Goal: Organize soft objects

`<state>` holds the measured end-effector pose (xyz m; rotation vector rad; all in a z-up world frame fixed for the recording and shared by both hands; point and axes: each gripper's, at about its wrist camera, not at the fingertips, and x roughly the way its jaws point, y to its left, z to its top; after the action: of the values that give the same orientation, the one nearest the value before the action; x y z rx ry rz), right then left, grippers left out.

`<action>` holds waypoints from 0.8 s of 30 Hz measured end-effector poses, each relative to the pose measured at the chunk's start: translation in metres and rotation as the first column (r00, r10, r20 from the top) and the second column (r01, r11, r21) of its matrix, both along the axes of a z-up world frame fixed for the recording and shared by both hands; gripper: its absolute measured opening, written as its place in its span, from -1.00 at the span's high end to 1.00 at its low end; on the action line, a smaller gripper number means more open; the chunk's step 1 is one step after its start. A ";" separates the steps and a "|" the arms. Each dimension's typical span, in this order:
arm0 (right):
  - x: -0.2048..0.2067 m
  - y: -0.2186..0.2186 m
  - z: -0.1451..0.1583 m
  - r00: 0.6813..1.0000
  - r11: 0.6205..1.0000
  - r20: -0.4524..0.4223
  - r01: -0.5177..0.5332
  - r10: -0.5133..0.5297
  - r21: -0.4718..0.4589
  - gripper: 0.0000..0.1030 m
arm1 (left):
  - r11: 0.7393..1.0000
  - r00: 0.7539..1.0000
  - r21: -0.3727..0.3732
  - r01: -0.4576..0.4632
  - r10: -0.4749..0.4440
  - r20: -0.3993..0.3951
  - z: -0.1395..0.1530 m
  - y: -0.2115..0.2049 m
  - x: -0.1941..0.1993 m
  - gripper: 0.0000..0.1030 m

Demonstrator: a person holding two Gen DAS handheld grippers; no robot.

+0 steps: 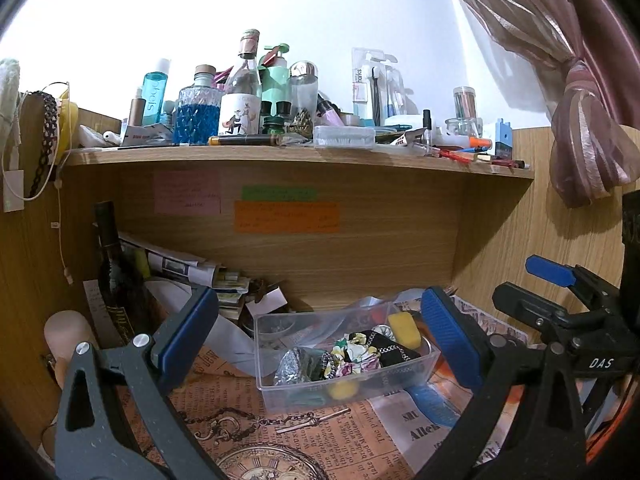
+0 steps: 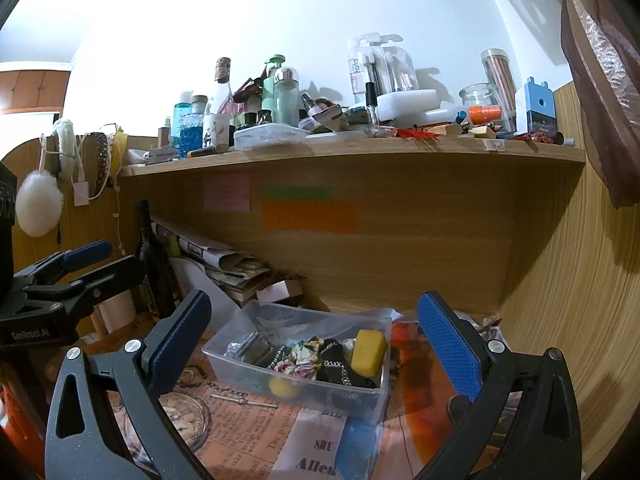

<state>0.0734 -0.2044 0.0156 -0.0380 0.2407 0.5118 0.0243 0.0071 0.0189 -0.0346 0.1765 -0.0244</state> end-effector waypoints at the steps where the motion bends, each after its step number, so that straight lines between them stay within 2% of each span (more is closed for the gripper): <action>1: 0.000 0.000 0.000 1.000 1.000 0.000 0.001 -0.001 0.000 -1.00 | 1.000 1.000 0.002 -0.001 0.001 0.000 0.000 0.000 0.000 -1.00; 24: -0.002 0.004 0.001 1.000 1.000 0.004 -0.006 0.006 -0.002 -1.00 | 1.000 1.000 0.013 0.014 -0.014 0.000 0.000 -0.001 0.002 -1.00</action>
<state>0.0711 -0.2008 0.0168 -0.0419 0.2376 0.5179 0.0265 0.0057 0.0194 -0.0208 0.1769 -0.0369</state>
